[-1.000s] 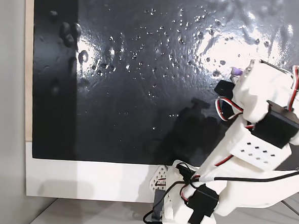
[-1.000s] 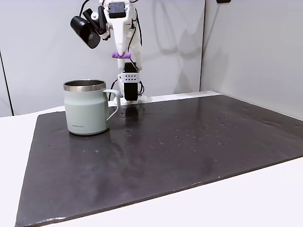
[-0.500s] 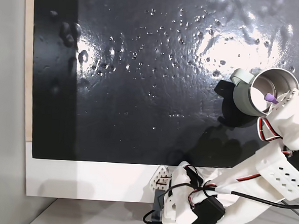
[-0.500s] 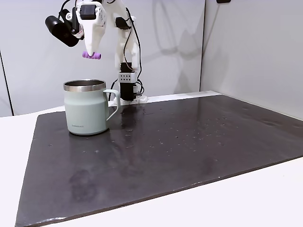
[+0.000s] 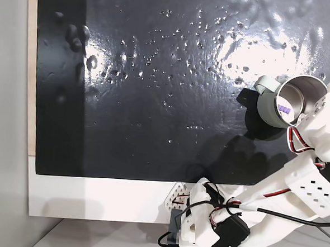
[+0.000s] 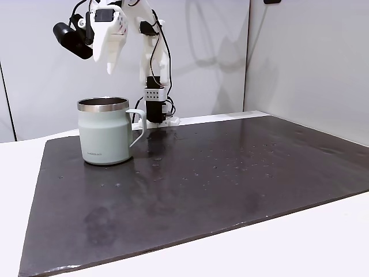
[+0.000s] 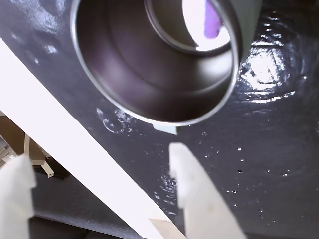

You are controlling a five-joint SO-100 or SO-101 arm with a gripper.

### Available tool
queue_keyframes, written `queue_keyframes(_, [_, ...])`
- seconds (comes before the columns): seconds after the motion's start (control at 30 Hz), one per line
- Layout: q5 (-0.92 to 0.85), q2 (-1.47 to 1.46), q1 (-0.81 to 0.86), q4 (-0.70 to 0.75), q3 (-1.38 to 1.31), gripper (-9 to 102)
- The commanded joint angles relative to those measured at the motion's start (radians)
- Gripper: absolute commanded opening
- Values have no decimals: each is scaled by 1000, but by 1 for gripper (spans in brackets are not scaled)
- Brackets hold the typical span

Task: Grasp a pengrip and put it in the cup.

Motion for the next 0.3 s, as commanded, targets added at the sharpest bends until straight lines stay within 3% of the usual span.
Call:
queue_keyframes(0.0, [-2, 5, -6, 0, -29, 29])
queue_keyframes(0.27, [2, 5, -12, 0, -20, 29])
